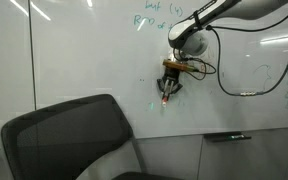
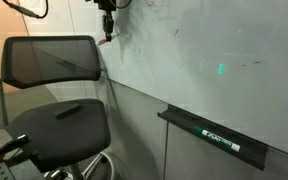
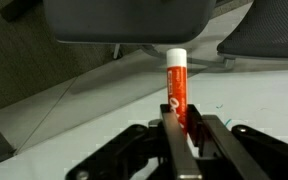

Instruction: Pick up the marker, then scribble on the board

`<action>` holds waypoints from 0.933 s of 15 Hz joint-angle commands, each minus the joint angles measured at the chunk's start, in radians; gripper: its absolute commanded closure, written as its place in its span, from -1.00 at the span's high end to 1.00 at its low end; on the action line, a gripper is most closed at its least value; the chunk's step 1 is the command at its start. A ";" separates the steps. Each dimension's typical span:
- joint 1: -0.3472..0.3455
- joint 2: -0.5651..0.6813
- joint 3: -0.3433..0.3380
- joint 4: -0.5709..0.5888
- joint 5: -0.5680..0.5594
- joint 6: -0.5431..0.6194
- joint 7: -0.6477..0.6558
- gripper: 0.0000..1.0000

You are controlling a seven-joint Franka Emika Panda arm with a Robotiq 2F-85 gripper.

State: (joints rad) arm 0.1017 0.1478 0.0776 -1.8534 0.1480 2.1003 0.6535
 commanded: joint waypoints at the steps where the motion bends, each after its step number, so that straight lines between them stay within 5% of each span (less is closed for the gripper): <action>1: 0.002 0.031 -0.007 0.051 -0.006 -0.033 -0.027 -0.90; 6: 0.009 -0.002 -0.004 -0.035 -0.094 -0.255 -0.106 -0.90; 14: 0.114 0.119 0.048 -0.147 -0.224 -0.355 -0.102 -0.90</action>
State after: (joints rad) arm 0.1679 0.2079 0.1074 -2.0100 -0.0219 1.7673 0.5097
